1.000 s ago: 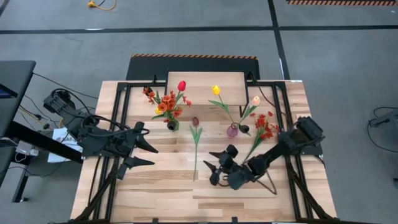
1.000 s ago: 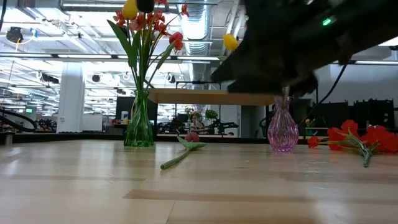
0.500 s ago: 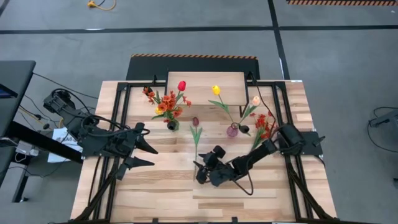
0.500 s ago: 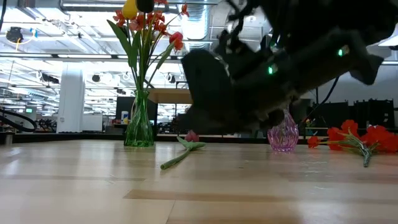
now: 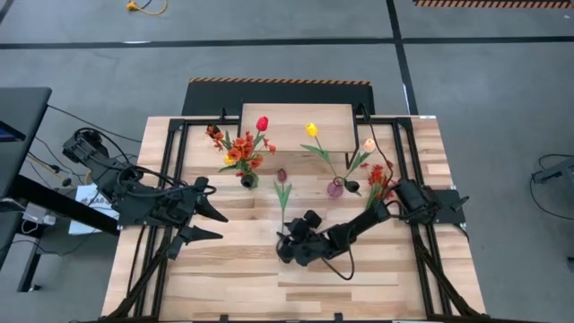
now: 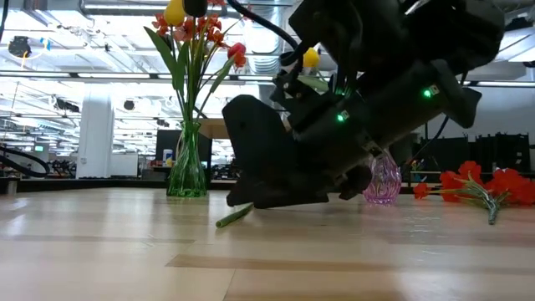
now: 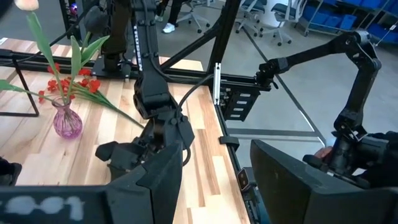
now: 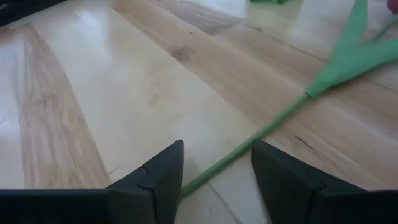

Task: Pick and place flowers into a vace then onto a shelf
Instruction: Put the dark red tulip into the purple vase

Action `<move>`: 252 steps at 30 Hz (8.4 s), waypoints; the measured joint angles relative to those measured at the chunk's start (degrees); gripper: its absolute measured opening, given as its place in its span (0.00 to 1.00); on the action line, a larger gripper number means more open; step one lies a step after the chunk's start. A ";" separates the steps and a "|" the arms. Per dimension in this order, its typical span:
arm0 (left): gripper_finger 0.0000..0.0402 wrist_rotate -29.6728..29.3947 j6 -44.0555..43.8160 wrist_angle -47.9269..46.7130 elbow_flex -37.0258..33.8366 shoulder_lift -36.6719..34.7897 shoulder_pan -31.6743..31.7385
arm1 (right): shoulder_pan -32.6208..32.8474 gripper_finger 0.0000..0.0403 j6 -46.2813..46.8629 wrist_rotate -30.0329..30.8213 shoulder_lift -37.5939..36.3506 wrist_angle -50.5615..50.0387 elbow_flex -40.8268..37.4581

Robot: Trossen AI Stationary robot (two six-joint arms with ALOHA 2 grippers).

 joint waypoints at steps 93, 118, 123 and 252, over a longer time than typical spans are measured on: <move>0.44 -0.46 -0.33 -1.65 0.02 0.02 0.02 | 6.31 0.34 7.54 -11.95 -4.17 -15.62 0.31; 0.44 -0.46 -0.46 -1.61 0.02 0.07 0.02 | 9.69 0.00 6.17 -8.38 -6.44 -30.15 5.64; 0.44 -0.46 -0.50 -1.42 0.02 0.07 0.01 | 9.73 0.00 2.93 -9.59 -8.07 -41.90 10.10; 0.01 -6.27 37.94 37.84 2.89 12.41 8.02 | 0.74 0.08 -55.94 -20.58 -42.66 -8.06 12.35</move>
